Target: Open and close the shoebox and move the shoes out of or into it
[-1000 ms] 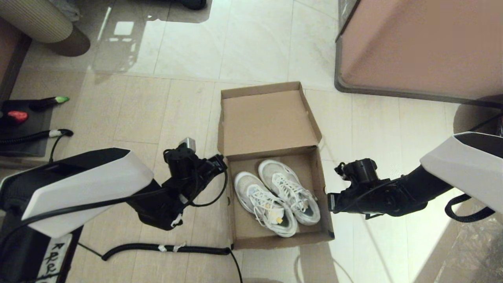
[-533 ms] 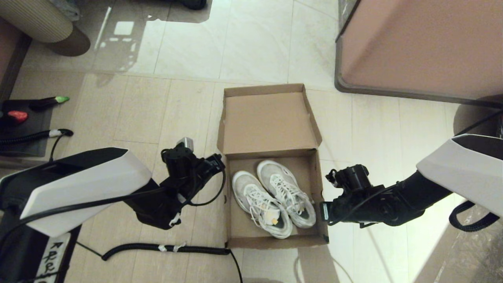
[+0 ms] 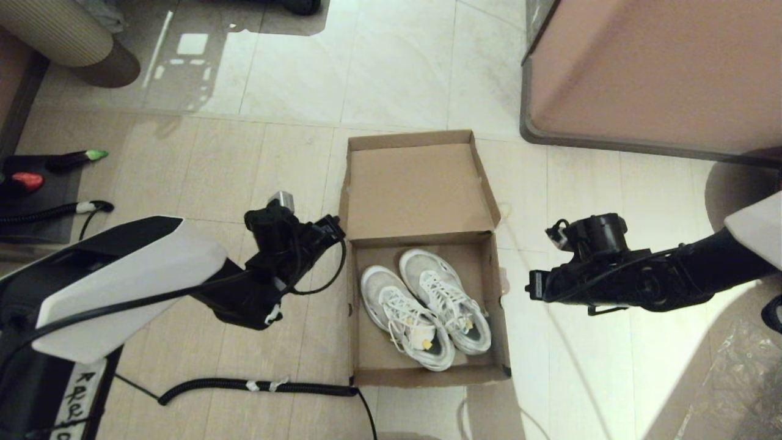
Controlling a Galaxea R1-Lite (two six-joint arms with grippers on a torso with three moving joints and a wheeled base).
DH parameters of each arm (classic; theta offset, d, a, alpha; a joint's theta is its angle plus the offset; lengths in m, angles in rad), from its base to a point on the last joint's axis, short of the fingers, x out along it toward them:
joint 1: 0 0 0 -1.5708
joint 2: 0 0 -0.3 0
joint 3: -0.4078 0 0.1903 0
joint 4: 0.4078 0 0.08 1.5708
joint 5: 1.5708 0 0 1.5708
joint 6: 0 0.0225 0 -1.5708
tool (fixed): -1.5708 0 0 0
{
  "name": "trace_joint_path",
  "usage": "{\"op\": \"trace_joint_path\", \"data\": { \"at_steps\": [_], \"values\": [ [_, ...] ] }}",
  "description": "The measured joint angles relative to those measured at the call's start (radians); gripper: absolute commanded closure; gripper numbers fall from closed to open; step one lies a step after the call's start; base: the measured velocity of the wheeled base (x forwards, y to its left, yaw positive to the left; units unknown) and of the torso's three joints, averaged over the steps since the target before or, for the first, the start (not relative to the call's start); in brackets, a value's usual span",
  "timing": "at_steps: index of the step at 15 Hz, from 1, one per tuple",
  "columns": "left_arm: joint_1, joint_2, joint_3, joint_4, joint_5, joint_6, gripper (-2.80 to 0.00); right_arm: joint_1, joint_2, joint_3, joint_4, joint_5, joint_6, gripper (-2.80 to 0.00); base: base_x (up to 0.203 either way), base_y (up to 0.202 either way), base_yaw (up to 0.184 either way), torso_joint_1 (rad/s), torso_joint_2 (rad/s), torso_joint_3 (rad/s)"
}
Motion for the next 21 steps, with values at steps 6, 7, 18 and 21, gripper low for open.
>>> {"op": "trace_joint_path", "data": {
  "at_steps": [6,7,18,21],
  "values": [
    [0.030,0.065,-0.261,0.190,-0.057,-0.124,0.00,-0.083,0.149,-0.506,0.211,0.169,0.201,0.00,0.000,0.000,0.000,0.000,0.00,0.000],
    [0.030,0.080,-0.301,0.220,-0.059,-0.132,0.00,-0.087,0.190,-0.582,0.220,0.184,0.259,0.00,0.000,0.000,0.000,0.000,0.00,0.000],
    [0.028,0.224,-0.601,0.403,-0.052,-0.138,0.00,-0.070,0.475,-0.858,0.033,0.319,0.688,0.00,0.000,0.000,0.000,0.000,0.00,0.000],
    [0.025,0.232,-0.605,0.408,-0.053,-0.139,0.00,-0.060,0.489,-0.859,0.023,0.334,0.695,0.00,0.001,-0.010,0.122,0.005,0.00,0.001]
  ]
}}
